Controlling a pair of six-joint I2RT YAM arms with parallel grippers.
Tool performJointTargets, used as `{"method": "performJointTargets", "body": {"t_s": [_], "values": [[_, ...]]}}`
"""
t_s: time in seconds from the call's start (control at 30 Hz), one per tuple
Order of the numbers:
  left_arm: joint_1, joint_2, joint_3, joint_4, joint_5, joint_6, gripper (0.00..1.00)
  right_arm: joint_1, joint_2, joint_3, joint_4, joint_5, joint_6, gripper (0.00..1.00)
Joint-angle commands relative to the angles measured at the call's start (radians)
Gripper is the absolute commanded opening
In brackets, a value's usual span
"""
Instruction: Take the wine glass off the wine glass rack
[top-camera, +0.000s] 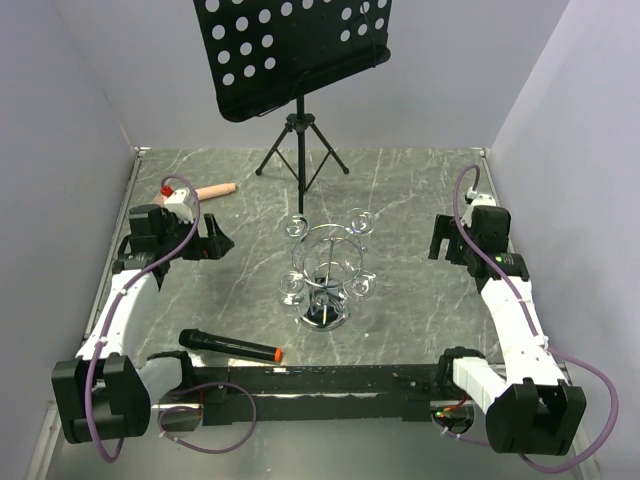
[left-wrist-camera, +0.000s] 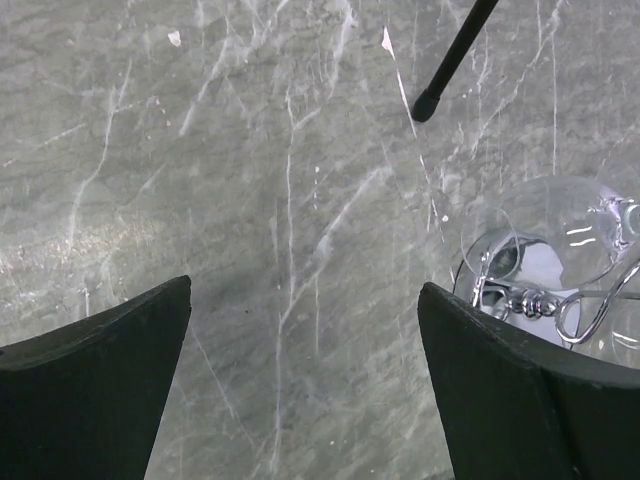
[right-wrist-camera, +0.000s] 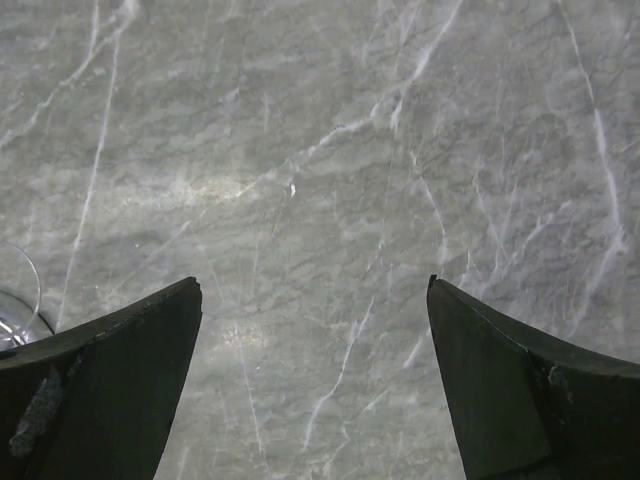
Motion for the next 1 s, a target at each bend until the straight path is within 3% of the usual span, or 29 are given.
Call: {"method": "performJointTargets", "body": {"t_s": [0.0, 0.3, 0.57, 0.8, 0.97], "values": [[-0.005, -0.02, -0.01, 0.022, 0.042, 0.01, 1.0, -0.005, -0.016, 0.049, 0.045, 0.023, -0.013, 1.0], [-0.021, -0.047, 0.024, 0.035, 0.116, 0.071, 1.0, -0.007, 0.01, 0.033, 0.052, -0.077, -0.097, 1.0], [-0.162, -0.047, 0.119, -0.096, 0.249, 0.18, 1.0, -0.007, -0.007, 0.019, 0.015, -0.296, -0.169, 1.0], [-0.214, -0.066, 0.161, -0.163, 0.317, 0.322, 0.99, -0.007, -0.001, 0.024, -0.01, -0.354, -0.194, 1.0], [-0.216, -0.08, 0.127, -0.094, 0.349, 0.419, 0.97, -0.007, 0.012, 0.062, -0.04, -0.356, -0.207, 1.0]]}}
